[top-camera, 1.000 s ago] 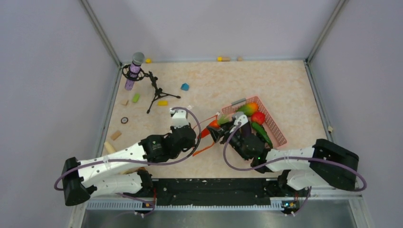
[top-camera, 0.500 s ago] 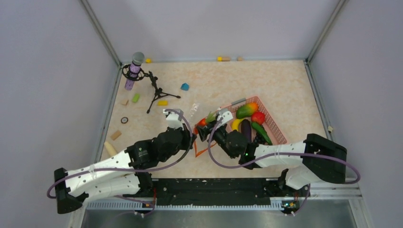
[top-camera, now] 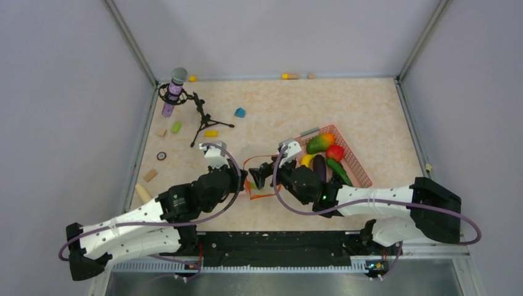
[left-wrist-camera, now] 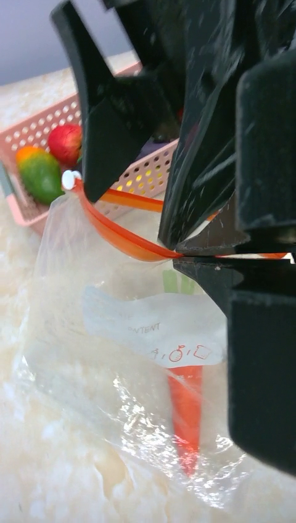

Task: Place the food in the zip-top bag and seal the zipper
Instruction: Place the fake vegetable in the zipper food storage bag, then pick up the fake vegetable from the bin.

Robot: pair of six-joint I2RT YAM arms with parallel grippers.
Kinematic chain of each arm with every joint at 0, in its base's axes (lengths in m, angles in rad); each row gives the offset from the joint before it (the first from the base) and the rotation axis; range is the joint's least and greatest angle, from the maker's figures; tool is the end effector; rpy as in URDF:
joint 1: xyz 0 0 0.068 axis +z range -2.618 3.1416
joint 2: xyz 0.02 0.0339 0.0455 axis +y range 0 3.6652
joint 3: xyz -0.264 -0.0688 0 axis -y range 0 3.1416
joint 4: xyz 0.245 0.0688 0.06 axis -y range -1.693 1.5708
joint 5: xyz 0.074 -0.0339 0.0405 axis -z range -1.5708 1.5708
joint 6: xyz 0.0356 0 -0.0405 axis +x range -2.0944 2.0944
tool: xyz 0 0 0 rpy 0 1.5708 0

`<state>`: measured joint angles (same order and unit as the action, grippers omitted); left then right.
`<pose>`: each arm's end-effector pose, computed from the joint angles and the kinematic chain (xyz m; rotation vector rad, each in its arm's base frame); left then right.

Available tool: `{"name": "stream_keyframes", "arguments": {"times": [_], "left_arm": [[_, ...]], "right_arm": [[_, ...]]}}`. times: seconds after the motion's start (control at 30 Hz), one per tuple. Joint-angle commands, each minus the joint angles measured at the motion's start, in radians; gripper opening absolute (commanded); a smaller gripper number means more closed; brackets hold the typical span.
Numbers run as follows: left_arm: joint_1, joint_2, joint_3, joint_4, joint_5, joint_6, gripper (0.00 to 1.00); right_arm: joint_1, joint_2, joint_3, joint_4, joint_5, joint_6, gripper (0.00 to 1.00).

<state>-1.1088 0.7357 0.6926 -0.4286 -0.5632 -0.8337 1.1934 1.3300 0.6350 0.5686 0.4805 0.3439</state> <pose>0.0903 -0.1387 0.2928 -0.0768 2.0293 -0.6847 0.1216 0.2620 0.2458 -0.3662 1.6997 0.7415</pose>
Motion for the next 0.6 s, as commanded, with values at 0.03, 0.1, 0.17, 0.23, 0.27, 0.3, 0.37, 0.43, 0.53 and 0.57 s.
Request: {"name": "stream_keyframes", "arguments": {"times": [0.03, 0.1, 0.17, 0.23, 0.27, 0.3, 0.37, 0.43, 0.53, 0.57], "left_arm": [[0.003, 0.011, 0.034, -0.086, -0.143, -0.086, 0.00], [0.003, 0.014, 0.031, -0.083, -0.144, -0.088, 0.00], [0.002, 0.018, 0.031, -0.081, -0.145, -0.088, 0.00], [0.002, 0.025, 0.032, -0.082, -0.145, -0.090, 0.00], [0.002, 0.027, 0.034, -0.084, -0.146, -0.090, 0.00], [0.002, 0.028, 0.035, -0.087, -0.148, -0.090, 0.00], [0.003, 0.030, 0.037, -0.092, -0.154, -0.090, 0.00], [0.002, 0.031, 0.039, -0.094, -0.155, -0.089, 0.00], [0.003, 0.032, 0.037, -0.090, -0.153, -0.087, 0.00], [0.003, 0.033, 0.035, -0.088, -0.153, -0.086, 0.00]], "right_arm": [[0.014, -0.090, -0.055, 0.050, 0.012, 0.074, 0.99], [0.014, -0.130, -0.076, 0.056, 0.003, 0.088, 0.99], [0.014, -0.175, -0.083, 0.020, -0.010, 0.115, 0.99], [0.015, -0.220, -0.086, -0.042, -0.003, 0.143, 0.99], [0.014, -0.243, -0.086, -0.082, 0.025, 0.167, 0.99], [0.014, -0.265, -0.084, -0.139, 0.068, 0.200, 0.99], [0.015, -0.308, -0.085, -0.264, 0.192, 0.286, 0.99], [0.013, -0.344, -0.092, -0.403, 0.344, 0.398, 0.99], [0.005, -0.374, -0.094, -0.597, 0.472, 0.537, 0.99], [-0.004, -0.380, -0.091, -0.653, 0.484, 0.572, 0.99]]}}
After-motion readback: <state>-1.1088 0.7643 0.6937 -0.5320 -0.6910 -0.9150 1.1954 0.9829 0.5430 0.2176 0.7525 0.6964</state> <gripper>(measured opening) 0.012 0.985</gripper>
